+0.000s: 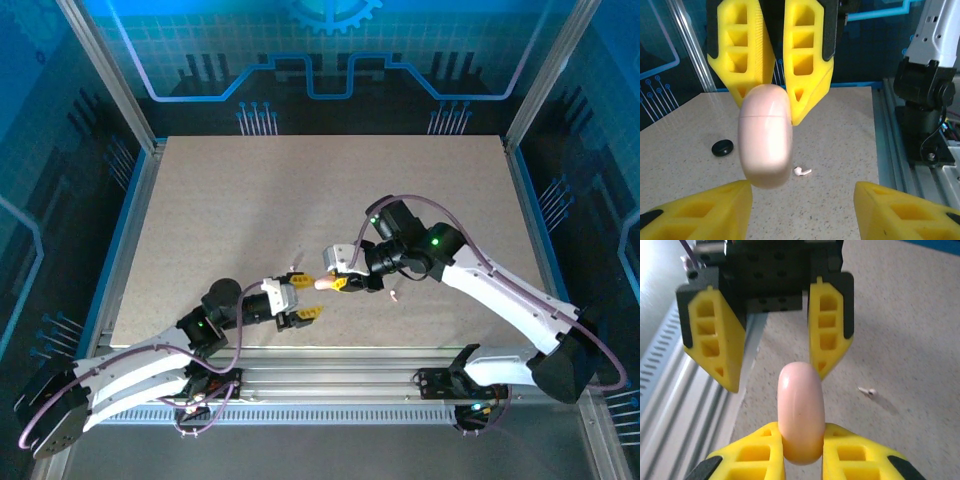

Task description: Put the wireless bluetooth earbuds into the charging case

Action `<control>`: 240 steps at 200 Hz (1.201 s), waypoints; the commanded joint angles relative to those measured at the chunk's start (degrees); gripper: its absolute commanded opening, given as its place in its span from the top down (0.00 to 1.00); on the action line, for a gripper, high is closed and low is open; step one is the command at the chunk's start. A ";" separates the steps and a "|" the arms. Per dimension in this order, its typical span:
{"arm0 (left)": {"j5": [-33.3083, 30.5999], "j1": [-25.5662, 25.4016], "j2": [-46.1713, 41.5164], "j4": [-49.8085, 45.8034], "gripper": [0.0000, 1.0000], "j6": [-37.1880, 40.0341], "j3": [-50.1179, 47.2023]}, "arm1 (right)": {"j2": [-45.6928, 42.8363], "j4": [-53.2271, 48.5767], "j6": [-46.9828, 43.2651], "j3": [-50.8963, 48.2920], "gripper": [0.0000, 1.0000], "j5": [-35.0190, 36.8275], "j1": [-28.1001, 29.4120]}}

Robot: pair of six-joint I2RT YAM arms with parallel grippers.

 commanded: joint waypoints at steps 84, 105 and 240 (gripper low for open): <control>-2.87 1.25 8.17 4.58 0.46 4.41 2.50 | 2.71 -5.36 -7.94 3.52 0.83 11.52 2.93; -1.04 1.27 9.08 5.49 0.46 3.92 2.87 | 3.92 -5.81 -7.98 4.43 0.83 10.05 2.98; 1.54 1.22 9.70 9.24 0.55 2.27 2.95 | 6.60 -4.98 -6.79 4.61 0.83 2.37 2.97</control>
